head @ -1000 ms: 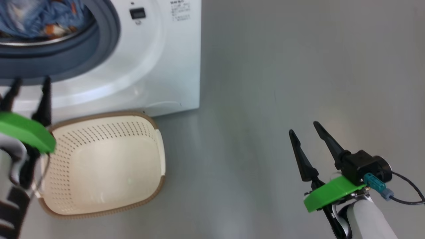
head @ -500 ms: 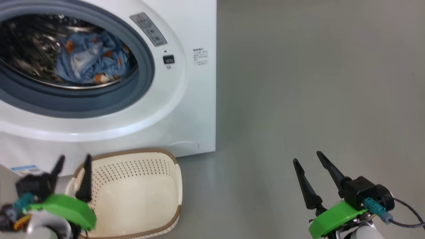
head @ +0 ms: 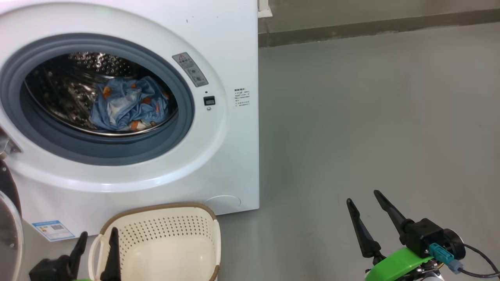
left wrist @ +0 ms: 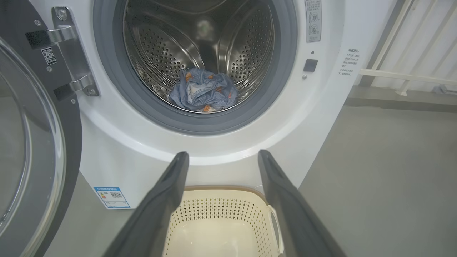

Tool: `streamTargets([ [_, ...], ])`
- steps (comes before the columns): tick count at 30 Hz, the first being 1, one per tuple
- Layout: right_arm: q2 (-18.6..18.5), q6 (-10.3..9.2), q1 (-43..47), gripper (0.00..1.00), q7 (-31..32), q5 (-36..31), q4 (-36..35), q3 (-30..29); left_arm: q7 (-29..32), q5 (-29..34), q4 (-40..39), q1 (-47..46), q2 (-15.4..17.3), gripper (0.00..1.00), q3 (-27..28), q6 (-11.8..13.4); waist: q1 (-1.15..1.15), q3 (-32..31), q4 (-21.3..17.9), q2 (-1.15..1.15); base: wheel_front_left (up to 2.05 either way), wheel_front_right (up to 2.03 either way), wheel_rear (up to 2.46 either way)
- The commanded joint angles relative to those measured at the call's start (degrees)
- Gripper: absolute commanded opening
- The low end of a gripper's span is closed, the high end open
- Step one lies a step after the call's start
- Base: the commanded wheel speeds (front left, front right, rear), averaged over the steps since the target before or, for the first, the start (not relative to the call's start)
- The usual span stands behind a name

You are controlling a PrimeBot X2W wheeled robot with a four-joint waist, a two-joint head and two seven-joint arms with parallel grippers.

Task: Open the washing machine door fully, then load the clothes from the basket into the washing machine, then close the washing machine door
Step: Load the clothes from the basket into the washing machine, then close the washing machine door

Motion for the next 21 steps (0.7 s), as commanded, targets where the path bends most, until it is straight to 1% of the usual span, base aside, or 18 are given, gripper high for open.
streamTargets([
  [1, -0.3, 0.09, 0.1, 1.00, -0.7, -0.3, -1.7, 1.2, -0.4, 0.8, -2.2, -0.5, 0.5, 1.00, 3.0, 0.2, 0.00, -0.6, -0.1, 0.00, 0.00, 0.00, 0.00],
  [4, -0.1, 0.09, 0.3, 1.00, -0.7, -0.2, -1.9, 1.1, -0.4, 1.3, -3.7, 1.0, -1.0, 1.00, 4.2, -0.3, 0.00, -0.7, 0.0, 0.00, 0.00, 0.00, 0.00],
  [10, 0.4, 0.09, 0.6, 1.00, -0.7, -0.2, -2.0, 1.3, -0.4, 4.5, -5.5, 3.1, -3.7, 1.00, 5.6, -1.2, 0.00, -0.8, 0.1, 0.00, 0.00, 0.00, 0.00],
  [20, 0.7, 0.09, -0.1, 1.00, -0.7, 0.0, -1.9, 0.9, -0.4, 9.3, -5.9, 3.7, -8.3, 1.00, 8.4, -6.0, 0.00, -0.6, 0.0, 0.00, 0.00, 0.00, 0.00],
  [21, 0.7, 0.09, -0.1, 1.00, -0.7, 0.0, -1.9, 0.9, -0.4, 9.3, -5.9, 3.7, -8.3, 1.00, 8.4, -6.0, 0.00, -0.6, 0.0, 0.00, 0.00, 0.00, 0.00],
])
